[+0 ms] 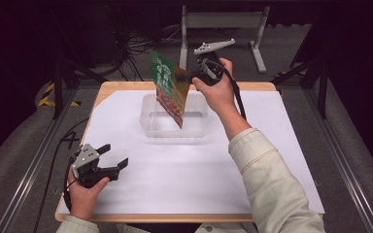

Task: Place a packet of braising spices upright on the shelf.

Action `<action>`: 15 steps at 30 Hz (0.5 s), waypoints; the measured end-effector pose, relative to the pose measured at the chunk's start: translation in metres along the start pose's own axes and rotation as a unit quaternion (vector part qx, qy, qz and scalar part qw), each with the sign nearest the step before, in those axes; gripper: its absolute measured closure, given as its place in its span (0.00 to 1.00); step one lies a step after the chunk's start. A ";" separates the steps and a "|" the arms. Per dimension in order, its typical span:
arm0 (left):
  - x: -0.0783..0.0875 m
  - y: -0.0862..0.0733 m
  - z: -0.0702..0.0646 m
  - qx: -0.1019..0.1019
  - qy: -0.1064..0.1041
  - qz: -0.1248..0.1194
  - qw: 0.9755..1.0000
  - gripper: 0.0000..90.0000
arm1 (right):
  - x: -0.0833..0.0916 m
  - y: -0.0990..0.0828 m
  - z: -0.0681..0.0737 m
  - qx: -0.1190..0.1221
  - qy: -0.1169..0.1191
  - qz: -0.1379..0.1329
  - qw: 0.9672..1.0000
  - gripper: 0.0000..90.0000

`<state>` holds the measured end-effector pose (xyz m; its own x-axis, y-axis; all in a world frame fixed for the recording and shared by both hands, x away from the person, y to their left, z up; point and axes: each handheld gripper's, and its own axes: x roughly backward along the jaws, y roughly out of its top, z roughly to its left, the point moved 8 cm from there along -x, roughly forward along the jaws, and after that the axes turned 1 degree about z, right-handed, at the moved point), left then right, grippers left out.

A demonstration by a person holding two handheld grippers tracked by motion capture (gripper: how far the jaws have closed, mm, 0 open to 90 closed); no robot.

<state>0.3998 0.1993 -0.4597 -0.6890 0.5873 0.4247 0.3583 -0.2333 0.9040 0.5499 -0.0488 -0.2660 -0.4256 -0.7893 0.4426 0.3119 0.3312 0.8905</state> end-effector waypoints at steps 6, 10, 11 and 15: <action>0.000 0.000 0.000 -0.002 0.000 0.000 1.000 0.16 | -0.006 -0.004 -0.002 -0.003 -0.012 0.010 1.000 1.00; 0.000 0.001 0.001 -0.001 0.000 -0.002 1.000 0.16 | -0.010 -0.006 -0.006 -0.007 -0.022 0.016 1.000 1.00; 0.000 0.000 0.001 -0.001 -0.001 -0.001 1.000 0.16 | -0.011 -0.007 -0.007 -0.009 -0.024 0.018 1.000 1.00; -0.001 0.000 0.000 -0.002 0.000 0.000 1.000 0.16 | -0.014 -0.009 -0.009 -0.016 -0.030 0.019 0.999 1.00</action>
<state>0.4008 0.1991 -0.4598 -0.6886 0.5883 0.4240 0.3547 -0.2367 0.9045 0.5610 -0.0455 -0.2808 -0.4632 -0.7432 0.4828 0.3556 0.3431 0.8694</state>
